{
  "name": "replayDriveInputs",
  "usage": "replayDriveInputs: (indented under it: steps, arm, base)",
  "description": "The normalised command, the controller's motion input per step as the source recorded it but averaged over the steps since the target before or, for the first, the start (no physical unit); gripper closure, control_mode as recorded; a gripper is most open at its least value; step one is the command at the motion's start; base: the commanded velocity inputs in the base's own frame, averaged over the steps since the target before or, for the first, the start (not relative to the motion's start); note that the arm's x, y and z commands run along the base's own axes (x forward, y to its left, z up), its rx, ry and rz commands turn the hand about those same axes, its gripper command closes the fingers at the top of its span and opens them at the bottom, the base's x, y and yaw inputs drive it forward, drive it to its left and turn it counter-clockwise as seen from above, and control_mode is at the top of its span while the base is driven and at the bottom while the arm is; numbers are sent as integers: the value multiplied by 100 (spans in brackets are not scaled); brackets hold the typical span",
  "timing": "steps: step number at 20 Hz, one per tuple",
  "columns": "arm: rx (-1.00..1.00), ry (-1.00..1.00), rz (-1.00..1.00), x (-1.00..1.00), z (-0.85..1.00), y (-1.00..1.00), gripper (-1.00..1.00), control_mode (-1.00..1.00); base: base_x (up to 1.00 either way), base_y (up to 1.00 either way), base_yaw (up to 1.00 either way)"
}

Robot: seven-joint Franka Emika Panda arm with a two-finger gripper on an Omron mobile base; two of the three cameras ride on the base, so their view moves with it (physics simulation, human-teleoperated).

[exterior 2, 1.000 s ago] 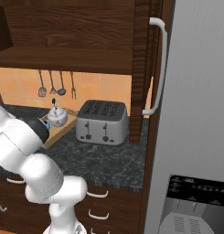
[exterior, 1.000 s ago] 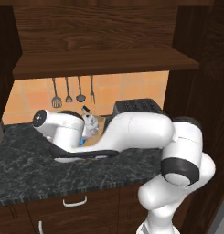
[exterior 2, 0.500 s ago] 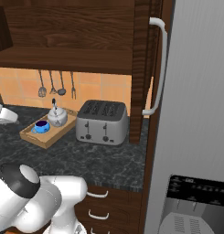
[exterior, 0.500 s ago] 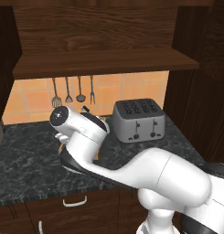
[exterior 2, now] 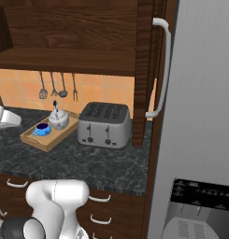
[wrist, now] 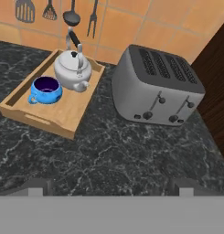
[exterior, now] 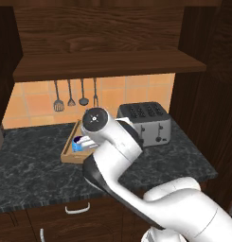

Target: Pick the kettle from the counter and place it on the tray. Then pick the mug from the cabinet and place it on the tray. Then close the cabinet doors.

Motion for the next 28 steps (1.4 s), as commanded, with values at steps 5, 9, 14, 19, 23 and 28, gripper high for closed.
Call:
replayDriveInputs:
  steps: [5, 9, 14, 19, 23, 28]
  arm:
    - [0, 2, 0, -34, 44, -27, -100, -100]
    - [-3, 3, 0, -33, 30, -19, -100, -100]
    - [-2, 0, 4, -33, 20, -12, -100, -100]
    - [-5, 0, 5, -22, 17, -1, -100, -100]
    - [-7, 0, 3, -17, 15, -7, -100, -100]
    - [-10, -2, 7, -18, 15, -4, -100, -100]
  base:
    - [0, 0, 0]
    - [0, 0, 0]
    - [0, 0, 0]
    - [0, 0, 0]
    - [0, 0, 0]
    - [0, 0, 0]
